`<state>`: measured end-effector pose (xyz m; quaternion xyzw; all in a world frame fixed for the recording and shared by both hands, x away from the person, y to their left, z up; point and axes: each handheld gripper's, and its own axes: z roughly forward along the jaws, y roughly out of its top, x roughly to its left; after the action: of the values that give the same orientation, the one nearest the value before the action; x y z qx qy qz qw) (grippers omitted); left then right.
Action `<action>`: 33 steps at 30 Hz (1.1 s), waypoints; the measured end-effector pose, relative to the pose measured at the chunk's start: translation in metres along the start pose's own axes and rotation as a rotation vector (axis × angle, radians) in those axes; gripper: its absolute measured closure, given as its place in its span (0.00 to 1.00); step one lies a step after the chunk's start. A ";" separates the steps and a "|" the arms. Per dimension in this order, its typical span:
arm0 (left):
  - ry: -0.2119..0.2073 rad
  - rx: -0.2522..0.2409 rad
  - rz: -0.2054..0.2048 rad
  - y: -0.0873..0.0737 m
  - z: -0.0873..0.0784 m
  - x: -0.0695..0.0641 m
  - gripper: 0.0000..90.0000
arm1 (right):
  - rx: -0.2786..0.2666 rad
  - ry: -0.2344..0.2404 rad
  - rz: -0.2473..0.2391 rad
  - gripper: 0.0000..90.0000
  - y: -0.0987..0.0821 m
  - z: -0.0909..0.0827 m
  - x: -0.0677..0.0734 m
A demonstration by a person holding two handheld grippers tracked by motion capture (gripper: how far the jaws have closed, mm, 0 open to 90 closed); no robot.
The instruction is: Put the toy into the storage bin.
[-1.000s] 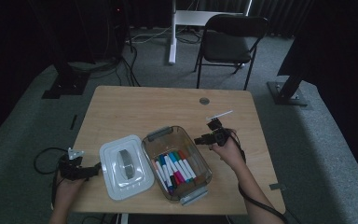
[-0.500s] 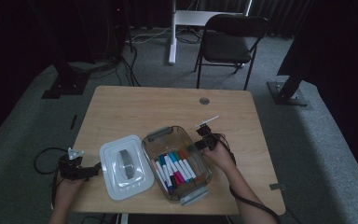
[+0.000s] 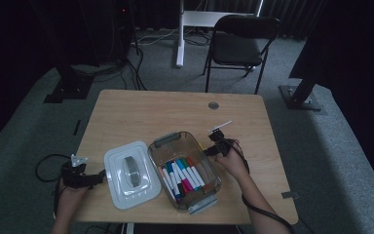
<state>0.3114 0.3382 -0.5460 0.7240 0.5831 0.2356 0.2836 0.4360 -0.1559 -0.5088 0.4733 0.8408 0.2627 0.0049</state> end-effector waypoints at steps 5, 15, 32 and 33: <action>0.000 0.000 0.000 0.000 0.000 0.000 0.01 | 0.009 -0.028 0.026 0.64 -0.006 -0.009 -0.010; 0.000 0.000 0.000 0.000 0.000 0.000 0.01 | 0.011 -0.041 0.050 0.65 -0.014 -0.016 -0.018; 0.000 0.000 0.000 0.000 0.000 0.000 0.01 | 0.013 -0.171 0.047 0.73 -0.014 -0.005 -0.011; 0.000 0.000 0.000 0.000 0.000 0.000 0.01 | 0.016 -0.190 0.038 0.76 -0.014 -0.005 -0.009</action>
<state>0.3113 0.3382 -0.5460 0.7240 0.5830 0.2357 0.2835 0.4285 -0.1713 -0.5133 0.5121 0.8294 0.2100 0.0758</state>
